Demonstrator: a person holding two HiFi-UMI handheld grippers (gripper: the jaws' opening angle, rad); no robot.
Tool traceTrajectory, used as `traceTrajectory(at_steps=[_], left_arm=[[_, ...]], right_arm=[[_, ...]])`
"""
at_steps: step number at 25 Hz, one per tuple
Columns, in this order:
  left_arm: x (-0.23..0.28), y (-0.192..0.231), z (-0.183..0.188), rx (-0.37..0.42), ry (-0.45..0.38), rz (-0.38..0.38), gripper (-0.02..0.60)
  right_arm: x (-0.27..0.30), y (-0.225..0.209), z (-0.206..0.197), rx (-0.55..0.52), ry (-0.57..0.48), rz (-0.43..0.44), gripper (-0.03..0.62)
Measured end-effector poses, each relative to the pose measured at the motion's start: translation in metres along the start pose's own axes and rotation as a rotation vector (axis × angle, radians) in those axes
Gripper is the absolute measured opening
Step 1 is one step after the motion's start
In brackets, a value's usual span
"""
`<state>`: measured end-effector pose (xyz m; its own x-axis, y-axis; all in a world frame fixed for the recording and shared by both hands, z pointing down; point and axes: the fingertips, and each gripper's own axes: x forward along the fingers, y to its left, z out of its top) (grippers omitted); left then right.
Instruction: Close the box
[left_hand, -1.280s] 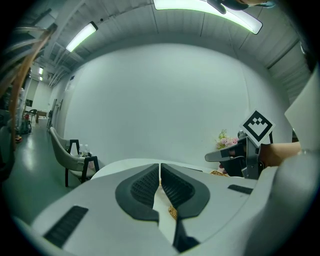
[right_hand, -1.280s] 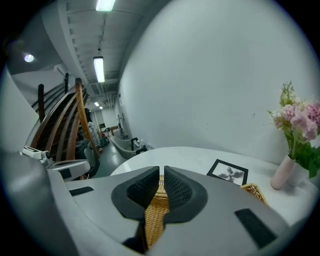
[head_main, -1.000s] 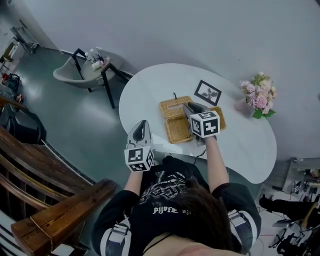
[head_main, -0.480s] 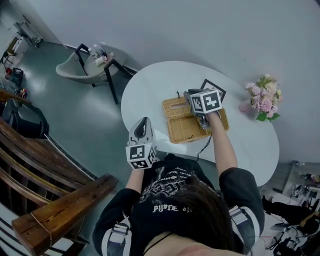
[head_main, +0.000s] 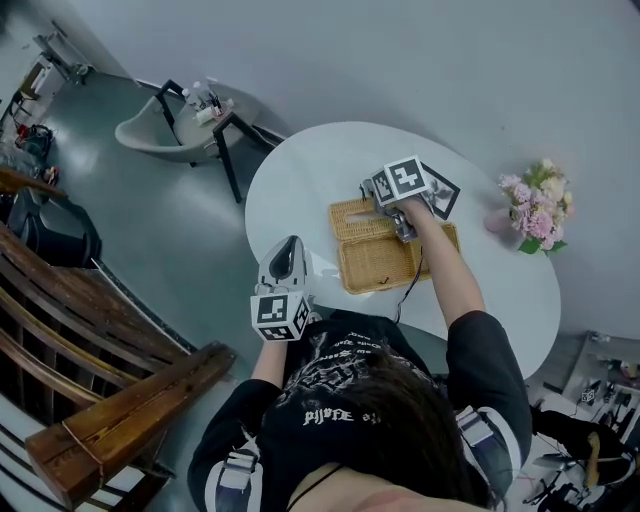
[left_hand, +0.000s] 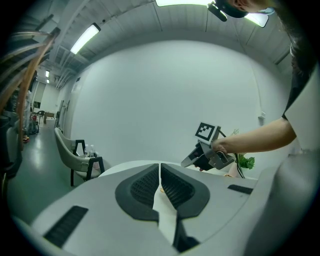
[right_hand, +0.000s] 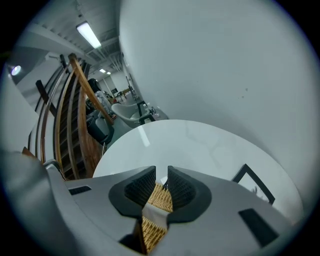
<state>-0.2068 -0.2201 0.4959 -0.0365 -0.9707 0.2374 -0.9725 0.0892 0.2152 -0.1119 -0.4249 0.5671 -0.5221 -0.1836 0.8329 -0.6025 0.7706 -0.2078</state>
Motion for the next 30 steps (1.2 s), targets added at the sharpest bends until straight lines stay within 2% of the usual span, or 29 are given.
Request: traceTrajectory(at_steps=[9, 12, 15, 22, 27, 30], left_arm=[[0.007, 0.018, -0.008, -0.006, 0.005, 0.066, 0.029], [0.004, 0.027, -0.012, -0.015, 0.007, 0.099, 0.029], [0.002, 0.034, -0.016, -0.027, 0.009, 0.131, 0.029], [-0.005, 0.051, -0.023, -0.048, 0.024, 0.184, 0.029], [-0.009, 0.058, -0.027, -0.063, 0.029, 0.220, 0.029], [-0.010, 0.061, -0.026, -0.065, 0.023, 0.234, 0.029]], right_arm=[[0.047, -0.006, -0.002, 0.044, 0.156, 0.079, 0.097], [0.059, -0.010, -0.008, 0.047, 0.204, 0.076, 0.098], [0.071, -0.016, -0.010, 0.047, 0.223, 0.072, 0.103], [0.089, -0.009, -0.019, 0.060, 0.305, 0.127, 0.110], [0.097, -0.018, -0.029, 0.020, 0.359, 0.082, 0.110], [0.101, -0.019, -0.029, 0.013, 0.371, 0.085, 0.056]])
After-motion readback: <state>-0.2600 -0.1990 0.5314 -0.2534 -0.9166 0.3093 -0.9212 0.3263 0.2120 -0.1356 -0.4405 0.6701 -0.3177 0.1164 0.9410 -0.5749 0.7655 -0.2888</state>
